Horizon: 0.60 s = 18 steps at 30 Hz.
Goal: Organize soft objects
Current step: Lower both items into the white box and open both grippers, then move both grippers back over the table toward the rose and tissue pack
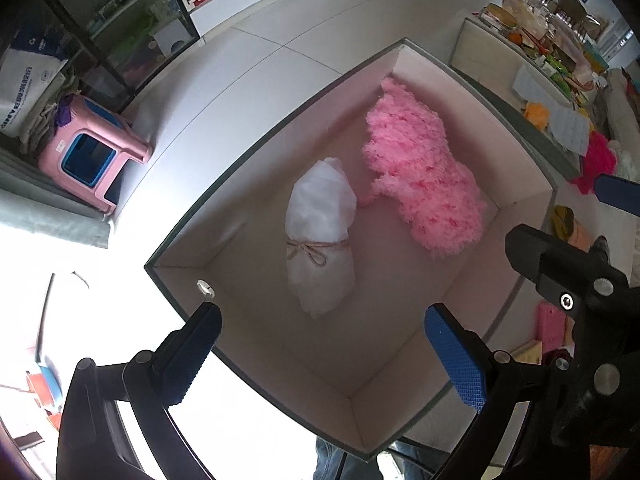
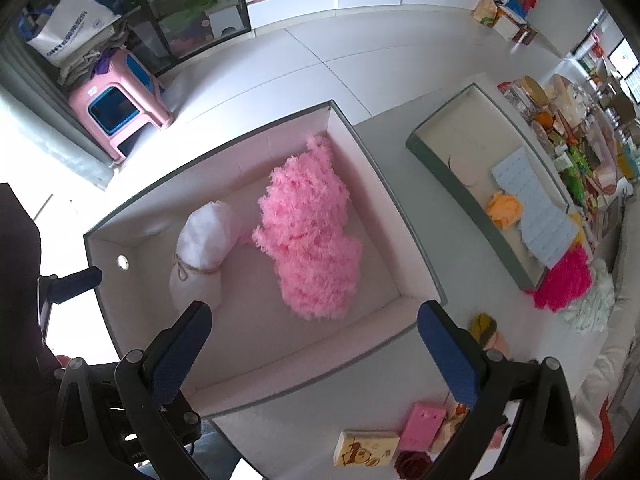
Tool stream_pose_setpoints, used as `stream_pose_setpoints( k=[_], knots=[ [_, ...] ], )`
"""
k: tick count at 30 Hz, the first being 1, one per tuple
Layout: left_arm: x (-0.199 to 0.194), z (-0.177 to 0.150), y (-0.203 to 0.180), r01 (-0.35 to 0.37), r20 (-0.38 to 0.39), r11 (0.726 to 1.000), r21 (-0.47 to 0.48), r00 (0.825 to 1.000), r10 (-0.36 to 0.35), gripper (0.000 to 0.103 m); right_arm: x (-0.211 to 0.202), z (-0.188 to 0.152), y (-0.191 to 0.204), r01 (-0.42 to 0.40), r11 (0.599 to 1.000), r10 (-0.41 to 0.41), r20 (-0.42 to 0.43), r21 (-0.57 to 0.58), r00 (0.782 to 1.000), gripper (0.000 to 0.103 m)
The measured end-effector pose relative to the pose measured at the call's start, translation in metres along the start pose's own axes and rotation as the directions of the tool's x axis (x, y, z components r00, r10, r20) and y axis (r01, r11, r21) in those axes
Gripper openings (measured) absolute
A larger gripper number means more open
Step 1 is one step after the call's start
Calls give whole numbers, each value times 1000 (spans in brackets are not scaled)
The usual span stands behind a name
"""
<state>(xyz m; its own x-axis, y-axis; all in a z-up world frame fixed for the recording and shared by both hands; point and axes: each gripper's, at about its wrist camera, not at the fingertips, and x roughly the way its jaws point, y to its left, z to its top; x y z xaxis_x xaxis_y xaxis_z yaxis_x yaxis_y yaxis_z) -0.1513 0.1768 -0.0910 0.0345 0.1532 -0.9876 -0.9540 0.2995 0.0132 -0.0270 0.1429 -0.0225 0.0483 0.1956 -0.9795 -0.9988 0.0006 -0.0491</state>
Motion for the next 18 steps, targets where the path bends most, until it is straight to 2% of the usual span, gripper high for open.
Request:
stream_pose_setpoints(
  k=[5, 12, 15, 18],
  knots=[
    [-8, -6, -15, -11, 6, 998, 56, 1000, 10, 102, -8, -17, -10, -9, 999, 9, 8, 33, 1000, 103],
    [-5, -14, -50, 19, -25, 987, 159, 1000, -15, 102, -15, -50, -38, -45, 989, 44, 15, 139, 999, 103],
    [0, -20, -73, 47, -64, 974, 224, 997, -33, 102, -13, -72, -55, -63, 977, 62, 10, 205, 998, 103],
    [2, -28, -103, 56, -76, 949, 312, 997, -33, 102, -9, -100, -77, -69, 956, 72, 0, 285, 997, 103]
  ],
)
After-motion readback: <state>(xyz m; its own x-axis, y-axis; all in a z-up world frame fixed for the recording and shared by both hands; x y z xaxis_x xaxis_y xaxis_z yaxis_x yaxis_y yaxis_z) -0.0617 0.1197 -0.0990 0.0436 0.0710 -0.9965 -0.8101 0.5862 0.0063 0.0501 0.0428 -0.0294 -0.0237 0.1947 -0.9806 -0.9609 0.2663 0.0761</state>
